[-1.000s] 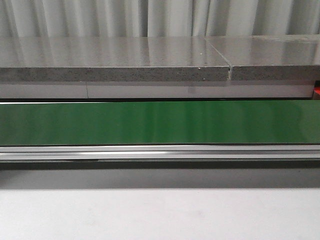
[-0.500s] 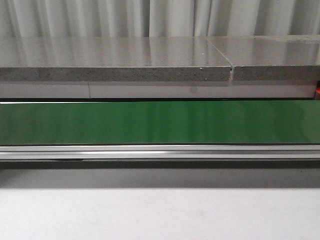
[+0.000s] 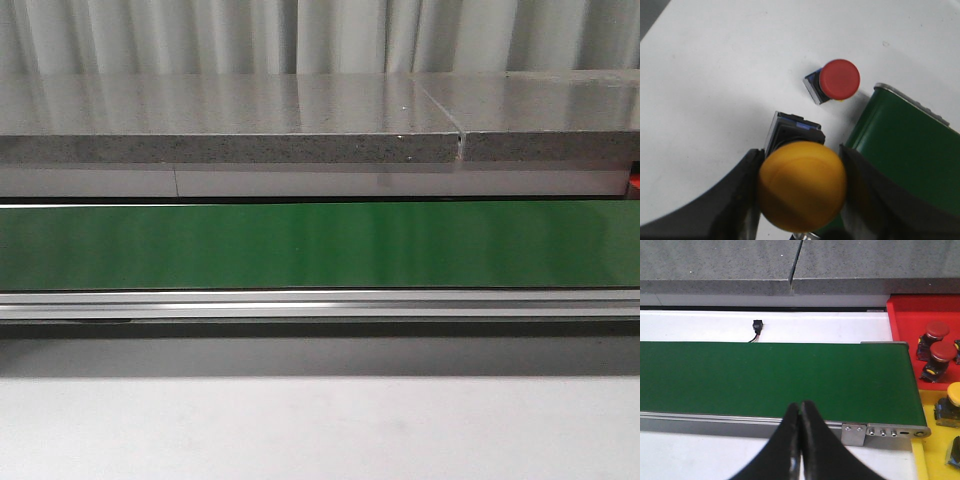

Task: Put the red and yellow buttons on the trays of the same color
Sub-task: 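Carry the yellow button over the belt's near end with the left gripper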

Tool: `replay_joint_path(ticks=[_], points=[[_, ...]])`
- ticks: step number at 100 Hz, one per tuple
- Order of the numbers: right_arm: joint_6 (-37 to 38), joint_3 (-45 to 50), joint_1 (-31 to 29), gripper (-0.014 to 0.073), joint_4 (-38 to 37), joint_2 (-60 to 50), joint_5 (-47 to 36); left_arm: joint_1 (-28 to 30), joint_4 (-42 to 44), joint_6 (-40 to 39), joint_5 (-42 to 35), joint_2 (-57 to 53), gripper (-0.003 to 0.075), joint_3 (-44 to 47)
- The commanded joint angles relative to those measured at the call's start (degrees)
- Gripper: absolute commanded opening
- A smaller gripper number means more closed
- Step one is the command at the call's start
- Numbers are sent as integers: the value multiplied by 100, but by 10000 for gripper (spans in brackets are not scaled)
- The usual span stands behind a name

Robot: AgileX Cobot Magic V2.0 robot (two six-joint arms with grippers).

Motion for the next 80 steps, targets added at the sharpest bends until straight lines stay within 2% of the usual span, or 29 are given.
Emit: replay_joint_path(ticks=[1, 44, 80], points=[[-43, -132, -4, -67, -8, 36, -388, -50, -200, 98, -262, -368, 102, 34], [-43, -132, -4, -67, -8, 36, -388, -1042, -200, 188, -526, -346, 102, 205], [-43, -132, -4, -67, -8, 36, -388, -1367, -200, 188, -338, 113, 106, 205]])
